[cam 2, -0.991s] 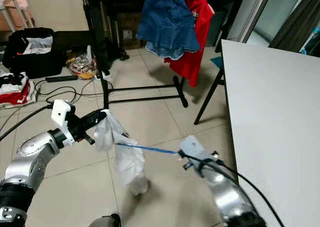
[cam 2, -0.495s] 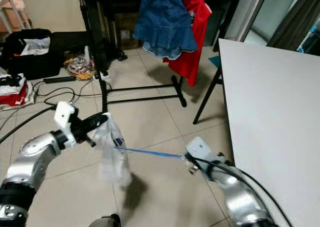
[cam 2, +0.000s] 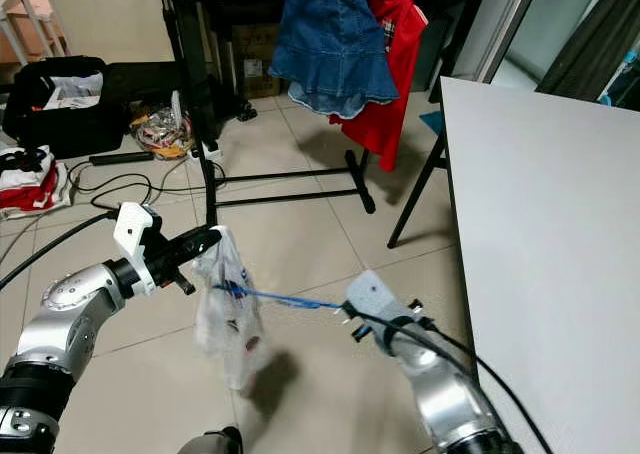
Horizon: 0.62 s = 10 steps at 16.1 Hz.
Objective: Hang hanger
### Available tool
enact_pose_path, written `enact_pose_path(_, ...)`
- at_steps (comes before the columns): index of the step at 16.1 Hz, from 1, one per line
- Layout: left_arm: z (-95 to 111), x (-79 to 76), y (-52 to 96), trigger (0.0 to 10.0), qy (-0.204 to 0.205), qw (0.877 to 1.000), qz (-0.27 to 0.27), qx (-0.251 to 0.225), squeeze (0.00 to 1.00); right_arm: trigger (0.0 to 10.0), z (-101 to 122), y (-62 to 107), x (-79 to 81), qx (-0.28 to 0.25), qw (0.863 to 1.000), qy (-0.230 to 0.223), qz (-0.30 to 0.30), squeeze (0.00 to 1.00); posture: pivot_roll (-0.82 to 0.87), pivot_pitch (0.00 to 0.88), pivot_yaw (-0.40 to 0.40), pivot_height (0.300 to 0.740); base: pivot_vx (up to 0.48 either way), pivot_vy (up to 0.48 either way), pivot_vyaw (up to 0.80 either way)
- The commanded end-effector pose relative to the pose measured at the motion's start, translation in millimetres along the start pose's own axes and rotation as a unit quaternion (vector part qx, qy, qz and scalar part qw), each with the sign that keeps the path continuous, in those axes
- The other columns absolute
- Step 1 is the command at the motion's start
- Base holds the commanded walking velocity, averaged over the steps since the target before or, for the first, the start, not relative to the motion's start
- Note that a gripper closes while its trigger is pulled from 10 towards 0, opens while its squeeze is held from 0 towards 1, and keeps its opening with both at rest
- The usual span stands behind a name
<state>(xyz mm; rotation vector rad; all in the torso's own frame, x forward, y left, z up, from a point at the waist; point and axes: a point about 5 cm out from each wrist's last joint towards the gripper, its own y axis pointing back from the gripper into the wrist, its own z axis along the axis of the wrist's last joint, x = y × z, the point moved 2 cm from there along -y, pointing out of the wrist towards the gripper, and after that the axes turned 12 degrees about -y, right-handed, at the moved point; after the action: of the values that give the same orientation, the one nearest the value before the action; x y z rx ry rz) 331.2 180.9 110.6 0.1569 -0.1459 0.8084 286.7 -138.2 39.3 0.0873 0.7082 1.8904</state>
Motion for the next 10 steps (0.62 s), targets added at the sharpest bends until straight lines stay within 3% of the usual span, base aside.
enact_pose_path(1,12.2,-0.7,-5.3,10.0,-0.019,1.000,-0.012,-0.018,0.00,10.0,2.8,-1.6,-1.2,-0.006,1.000,0.020,-0.013,0.00,0.09,0.133,-0.019,0.740,0.000,0.000,0.00)
enact_pose_path(5,12.9,-1.2,-4.4,10.0,-0.020,0.999,-0.016,-0.020,0.00,10.0,-5.9,-1.3,-16.9,0.009,0.997,0.027,-0.067,0.00,0.09,0.132,-0.015,0.740,0.000,0.000,0.00)
enact_pose_path(10,12.2,-0.7,-2.8,10.0,-0.021,0.999,-0.018,-0.017,0.00,10.0,-0.4,3.6,-29.4,-0.008,0.996,0.015,-0.092,0.00,0.09,0.130,-0.010,0.740,0.000,0.000,0.00)
